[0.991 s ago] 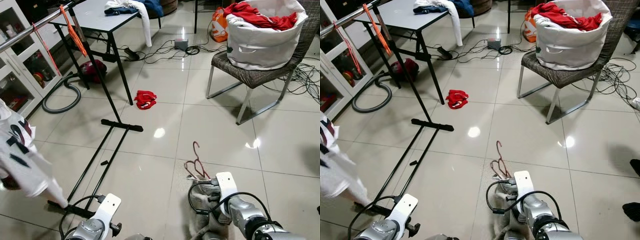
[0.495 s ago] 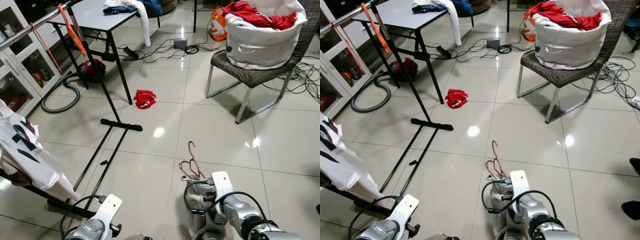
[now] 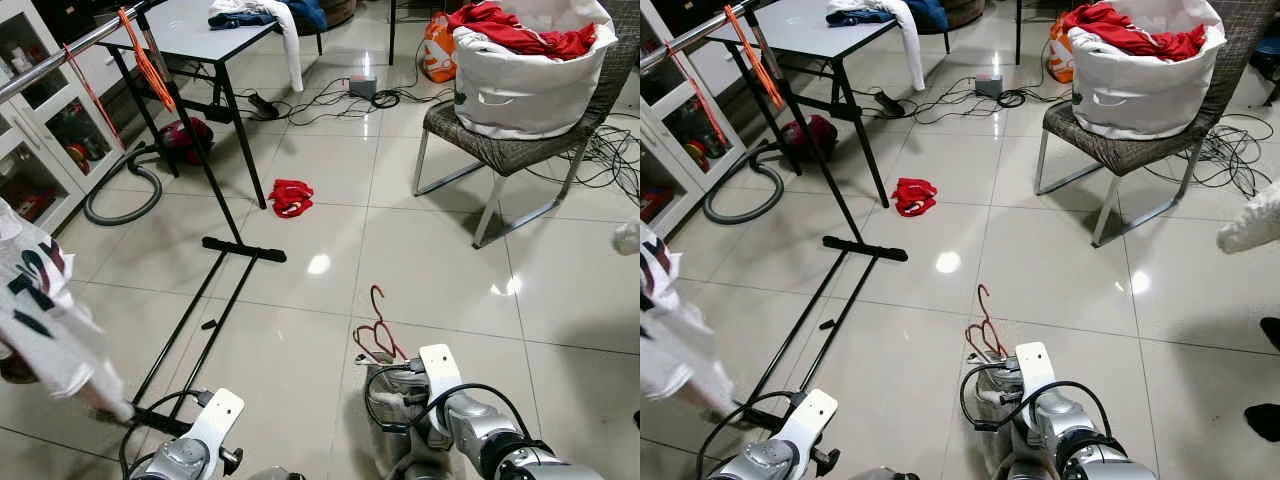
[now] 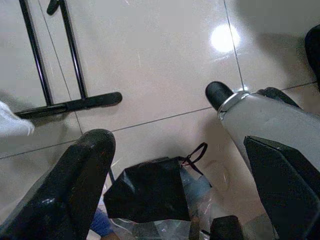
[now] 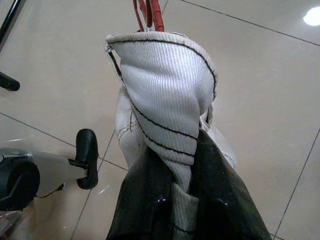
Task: Hang hanger
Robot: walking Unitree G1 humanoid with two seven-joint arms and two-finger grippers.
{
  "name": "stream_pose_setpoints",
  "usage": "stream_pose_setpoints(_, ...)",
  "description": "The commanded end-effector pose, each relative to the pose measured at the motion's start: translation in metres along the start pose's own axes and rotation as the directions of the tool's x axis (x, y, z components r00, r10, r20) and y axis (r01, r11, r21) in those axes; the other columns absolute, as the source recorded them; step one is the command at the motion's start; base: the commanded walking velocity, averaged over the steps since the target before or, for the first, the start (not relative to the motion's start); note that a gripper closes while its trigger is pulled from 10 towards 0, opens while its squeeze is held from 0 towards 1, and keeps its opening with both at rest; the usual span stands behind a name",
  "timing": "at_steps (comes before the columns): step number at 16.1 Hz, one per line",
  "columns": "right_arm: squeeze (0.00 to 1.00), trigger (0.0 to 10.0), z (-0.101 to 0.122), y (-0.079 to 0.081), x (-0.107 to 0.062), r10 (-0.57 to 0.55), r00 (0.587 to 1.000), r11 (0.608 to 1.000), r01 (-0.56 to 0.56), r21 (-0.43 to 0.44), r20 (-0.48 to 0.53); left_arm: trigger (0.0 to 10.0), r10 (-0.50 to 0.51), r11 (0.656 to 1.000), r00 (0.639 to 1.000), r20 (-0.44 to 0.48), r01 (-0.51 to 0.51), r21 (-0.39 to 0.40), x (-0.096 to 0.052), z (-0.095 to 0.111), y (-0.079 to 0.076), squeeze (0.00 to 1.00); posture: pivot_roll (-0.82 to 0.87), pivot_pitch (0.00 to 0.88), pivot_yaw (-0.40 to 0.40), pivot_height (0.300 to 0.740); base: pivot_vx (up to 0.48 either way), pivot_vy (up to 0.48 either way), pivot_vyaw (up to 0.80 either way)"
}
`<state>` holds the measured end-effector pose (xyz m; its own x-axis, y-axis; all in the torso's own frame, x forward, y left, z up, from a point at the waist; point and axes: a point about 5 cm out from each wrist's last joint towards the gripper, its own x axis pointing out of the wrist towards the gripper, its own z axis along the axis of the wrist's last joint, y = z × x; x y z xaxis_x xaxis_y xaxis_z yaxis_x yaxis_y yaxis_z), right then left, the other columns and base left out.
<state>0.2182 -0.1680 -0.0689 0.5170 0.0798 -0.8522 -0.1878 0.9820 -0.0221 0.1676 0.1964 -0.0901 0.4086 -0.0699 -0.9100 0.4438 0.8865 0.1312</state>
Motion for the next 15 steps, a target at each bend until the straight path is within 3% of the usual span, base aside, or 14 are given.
stream_pose_setpoints(1, 0.0, 10.0, 0.006, 0.005, 0.001, 0.017, 1.0, 1.0, -0.017, -0.009, 0.02, 10.0, 0.017, 1.0, 1.0, -0.012, -0.017, 0.009, -0.002, -0.003, 0.007, 0.0, -0.2, 0.0, 0.135, 0.74, 0.0, 0.0, 0.0)
stream_pose_setpoints(15, 0.0, 10.0, -0.006, 0.001, 0.0, -0.004, 1.0, 1.0, 0.004, 0.001, 0.001, 10.0, 0.026, 0.999, 1.0, -0.009, -0.026, 0.026, -0.002, 0.003, 0.012, 0.0, -0.2, 0.0, 0.142, 0.74, 0.0, 0.0, 0.0)
